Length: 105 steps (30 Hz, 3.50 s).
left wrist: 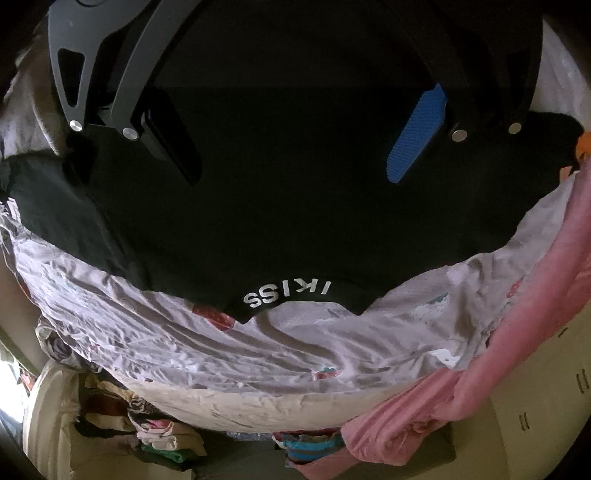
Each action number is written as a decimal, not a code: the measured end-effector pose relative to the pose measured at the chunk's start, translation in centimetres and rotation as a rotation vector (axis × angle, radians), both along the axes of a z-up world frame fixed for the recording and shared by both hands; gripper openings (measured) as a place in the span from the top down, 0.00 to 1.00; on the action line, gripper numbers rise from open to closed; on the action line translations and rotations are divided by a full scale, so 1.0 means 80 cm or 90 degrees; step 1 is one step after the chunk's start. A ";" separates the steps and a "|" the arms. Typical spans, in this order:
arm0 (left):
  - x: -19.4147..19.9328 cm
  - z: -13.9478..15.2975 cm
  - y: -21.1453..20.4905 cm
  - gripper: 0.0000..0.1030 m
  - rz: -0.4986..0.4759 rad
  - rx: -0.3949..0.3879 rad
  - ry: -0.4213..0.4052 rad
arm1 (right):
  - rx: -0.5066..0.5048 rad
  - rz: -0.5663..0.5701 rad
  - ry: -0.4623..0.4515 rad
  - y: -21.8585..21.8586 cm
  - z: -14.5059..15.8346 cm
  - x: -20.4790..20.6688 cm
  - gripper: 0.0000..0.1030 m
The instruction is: Fold small clothes
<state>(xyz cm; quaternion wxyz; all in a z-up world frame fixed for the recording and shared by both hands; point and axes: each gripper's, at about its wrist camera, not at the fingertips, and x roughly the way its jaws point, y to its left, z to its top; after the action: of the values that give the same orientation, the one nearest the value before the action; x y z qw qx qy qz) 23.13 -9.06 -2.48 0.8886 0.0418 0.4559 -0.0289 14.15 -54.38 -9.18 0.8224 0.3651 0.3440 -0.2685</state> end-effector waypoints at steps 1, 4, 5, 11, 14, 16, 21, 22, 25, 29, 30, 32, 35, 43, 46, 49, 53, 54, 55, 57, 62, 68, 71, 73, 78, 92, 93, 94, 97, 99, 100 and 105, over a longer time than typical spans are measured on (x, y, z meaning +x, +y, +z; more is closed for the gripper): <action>-0.001 0.000 0.001 0.09 0.002 0.000 -0.002 | 0.002 0.006 -0.012 -0.003 0.002 -0.001 0.78; -0.004 0.006 0.004 0.09 0.001 -0.008 -0.010 | -0.008 0.050 -0.073 0.002 0.020 -0.004 0.83; -0.006 0.009 0.004 0.09 0.000 -0.009 -0.014 | -0.016 0.060 -0.086 0.005 0.028 -0.007 0.84; -0.016 0.031 0.013 0.09 0.002 -0.012 -0.046 | -0.052 0.147 -0.171 0.053 0.088 -0.004 0.84; -0.021 0.041 0.024 0.09 0.008 -0.015 -0.061 | -0.077 0.202 -0.197 0.091 0.116 0.005 0.85; -0.024 0.047 0.037 0.09 0.018 -0.024 -0.066 | -0.091 0.242 -0.213 0.116 0.131 0.011 0.85; -0.029 0.056 0.070 0.09 0.050 -0.035 -0.080 | -0.121 0.321 -0.230 0.184 0.161 0.031 0.85; -0.030 0.056 0.077 0.09 0.054 -0.045 -0.081 | -0.121 0.335 -0.231 0.199 0.165 0.035 0.85; -0.033 0.056 0.096 0.09 0.067 -0.068 -0.082 | -0.116 0.373 -0.232 0.241 0.169 0.047 0.85; -0.035 0.054 0.125 0.09 0.093 -0.097 -0.082 | -0.117 0.419 -0.225 0.291 0.166 0.056 0.85; -0.034 0.052 0.135 0.09 0.100 -0.113 -0.080 | -0.120 0.428 -0.221 0.302 0.164 0.060 0.85; -0.031 0.047 0.151 0.09 0.108 -0.145 -0.073 | -0.128 0.450 -0.213 0.325 0.161 0.063 0.85; -0.031 0.040 0.175 0.09 0.099 -0.232 -0.065 | -0.141 0.474 -0.202 0.357 0.157 0.069 0.85; -0.023 0.027 0.214 0.09 0.111 -0.316 -0.052 | -0.160 0.517 -0.170 0.415 0.134 0.088 0.84; -0.023 0.021 0.223 0.09 0.101 -0.350 -0.047 | -0.162 0.533 -0.158 0.435 0.123 0.096 0.83; -0.022 0.016 0.227 0.09 0.089 -0.367 -0.042 | -0.163 0.549 -0.144 0.455 0.110 0.102 0.82; -0.021 0.005 0.227 0.09 0.070 -0.411 -0.026 | -0.161 0.578 -0.125 0.483 0.093 0.109 0.76; -0.020 -0.001 0.225 0.09 0.061 -0.431 -0.018 | -0.161 0.583 -0.123 0.489 0.090 0.109 0.72; -0.020 -0.005 0.224 0.09 0.057 -0.440 -0.013 | -0.157 0.591 -0.124 0.494 0.086 0.108 0.65; -0.019 -0.013 0.222 0.09 0.047 -0.457 0.001 | -0.145 0.610 -0.127 0.505 0.081 0.104 0.60; -0.017 -0.023 0.219 0.09 0.026 -0.495 0.016 | -0.109 0.650 -0.145 0.512 0.084 0.081 0.40; -0.012 -0.034 0.196 0.09 -0.007 -0.509 0.043 | -0.116 0.619 -0.147 0.477 0.094 0.049 0.37; -0.009 -0.040 0.171 0.09 -0.027 -0.502 0.074 | -0.132 0.582 -0.144 0.446 0.100 0.038 0.36; -0.004 -0.043 0.152 0.12 -0.032 -0.476 0.084 | -0.138 0.562 -0.144 0.427 0.104 0.033 0.36; 0.013 -0.054 0.115 0.68 -0.019 -0.347 0.093 | -0.150 0.505 -0.143 0.378 0.109 0.018 0.33; -0.016 0.067 0.126 0.94 -0.114 -0.310 -0.085 | -0.163 0.472 -0.126 0.355 0.107 0.010 0.32; -0.017 0.068 0.132 0.94 -0.110 -0.311 -0.082 | -0.164 0.475 -0.124 0.357 0.107 0.012 0.32; -0.017 0.065 0.139 0.94 -0.101 -0.311 -0.079 | -0.165 0.478 -0.121 0.360 0.106 0.014 0.32; -0.014 0.045 0.165 0.94 -0.065 -0.315 -0.047 | -0.170 0.485 -0.109 0.371 0.102 0.022 0.32; -0.011 0.028 0.177 0.94 -0.048 -0.314 -0.023 | -0.178 0.492 -0.102 0.382 0.099 0.027 0.30; -0.011 0.021 0.181 0.93 -0.042 -0.311 -0.015 | -0.181 0.494 -0.097 0.385 0.098 0.030 0.29; -0.008 -0.004 0.194 0.90 -0.011 -0.278 0.005 | -0.199 0.507 -0.070 0.402 0.086 0.047 0.29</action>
<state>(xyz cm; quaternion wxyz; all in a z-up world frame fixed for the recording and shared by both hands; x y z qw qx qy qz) 22.51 6.45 -2.83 0.8744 -0.1480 0.4420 -0.1345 17.90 -22.22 -2.28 0.9243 0.0886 0.3690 0.0412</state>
